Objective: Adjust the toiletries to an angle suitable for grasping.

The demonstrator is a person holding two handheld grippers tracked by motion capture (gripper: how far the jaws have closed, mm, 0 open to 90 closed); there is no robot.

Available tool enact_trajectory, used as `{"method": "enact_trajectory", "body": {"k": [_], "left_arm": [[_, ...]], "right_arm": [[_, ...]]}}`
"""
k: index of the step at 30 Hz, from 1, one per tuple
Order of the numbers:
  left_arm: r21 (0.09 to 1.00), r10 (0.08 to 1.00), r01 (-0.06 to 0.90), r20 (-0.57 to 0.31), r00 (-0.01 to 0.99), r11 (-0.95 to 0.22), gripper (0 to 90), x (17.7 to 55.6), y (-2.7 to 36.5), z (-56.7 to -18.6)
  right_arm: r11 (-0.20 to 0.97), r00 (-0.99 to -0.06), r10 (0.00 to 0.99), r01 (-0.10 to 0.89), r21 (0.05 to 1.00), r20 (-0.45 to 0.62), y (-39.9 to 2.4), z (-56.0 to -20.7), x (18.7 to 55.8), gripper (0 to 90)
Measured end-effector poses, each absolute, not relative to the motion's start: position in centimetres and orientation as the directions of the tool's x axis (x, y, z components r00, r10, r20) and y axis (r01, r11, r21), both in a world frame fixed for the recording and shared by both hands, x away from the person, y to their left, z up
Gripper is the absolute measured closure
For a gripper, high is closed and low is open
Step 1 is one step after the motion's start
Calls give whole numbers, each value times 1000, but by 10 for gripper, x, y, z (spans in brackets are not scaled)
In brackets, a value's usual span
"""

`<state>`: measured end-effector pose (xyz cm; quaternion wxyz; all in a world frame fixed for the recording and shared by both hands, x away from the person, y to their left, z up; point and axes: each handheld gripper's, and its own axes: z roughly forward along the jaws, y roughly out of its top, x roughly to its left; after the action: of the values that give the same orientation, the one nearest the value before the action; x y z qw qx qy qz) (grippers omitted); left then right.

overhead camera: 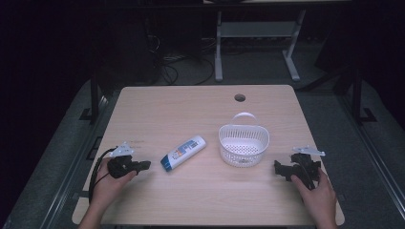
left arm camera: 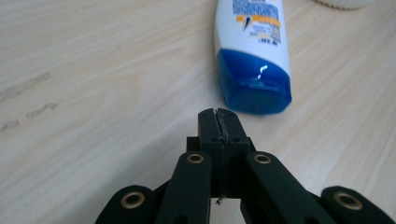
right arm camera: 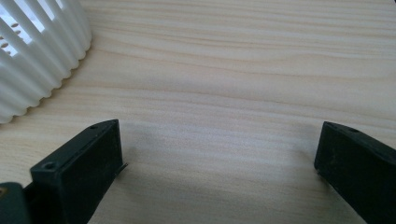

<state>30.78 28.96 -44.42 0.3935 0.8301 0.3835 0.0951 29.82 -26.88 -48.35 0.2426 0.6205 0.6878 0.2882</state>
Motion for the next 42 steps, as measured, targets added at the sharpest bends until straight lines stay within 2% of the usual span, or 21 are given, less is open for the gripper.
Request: {"method": "enact_trajectory", "body": {"k": [20,42], "left_arm": [[746,702,537,-134,699,-393,900,336,265,-423],[736,665,524,-136,735,-429,900,382,213,-418]], "right_arm": [[64,-112,993,714,697,24,-269,-483,298,4],[64,-112,993,714,697,24,-269,-483,298,4]]}}
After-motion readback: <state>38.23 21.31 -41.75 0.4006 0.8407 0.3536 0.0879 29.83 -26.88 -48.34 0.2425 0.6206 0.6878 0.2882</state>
